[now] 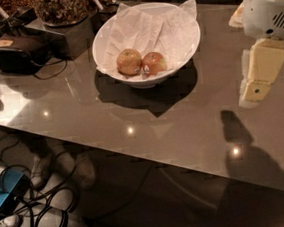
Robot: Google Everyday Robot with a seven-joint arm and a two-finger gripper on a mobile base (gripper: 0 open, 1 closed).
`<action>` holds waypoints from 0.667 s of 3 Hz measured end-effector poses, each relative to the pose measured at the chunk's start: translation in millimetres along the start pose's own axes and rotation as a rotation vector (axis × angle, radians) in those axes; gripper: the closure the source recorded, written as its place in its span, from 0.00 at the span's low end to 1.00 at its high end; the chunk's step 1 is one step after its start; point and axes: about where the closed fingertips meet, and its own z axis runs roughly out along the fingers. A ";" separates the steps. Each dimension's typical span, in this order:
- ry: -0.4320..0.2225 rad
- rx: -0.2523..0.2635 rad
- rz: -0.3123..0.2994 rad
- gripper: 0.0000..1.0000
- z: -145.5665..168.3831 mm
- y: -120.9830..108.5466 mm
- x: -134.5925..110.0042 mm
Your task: Pick apple from white bowl
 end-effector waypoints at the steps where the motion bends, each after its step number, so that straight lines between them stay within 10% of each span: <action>1: -0.016 0.006 0.003 0.00 0.3 -2.1 -1.8; 2: -0.038 -0.014 0.044 0.00 3.2 -21.9 -18.6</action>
Offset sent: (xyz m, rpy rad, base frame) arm 0.0638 0.0326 0.0118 0.1134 0.0807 -0.0928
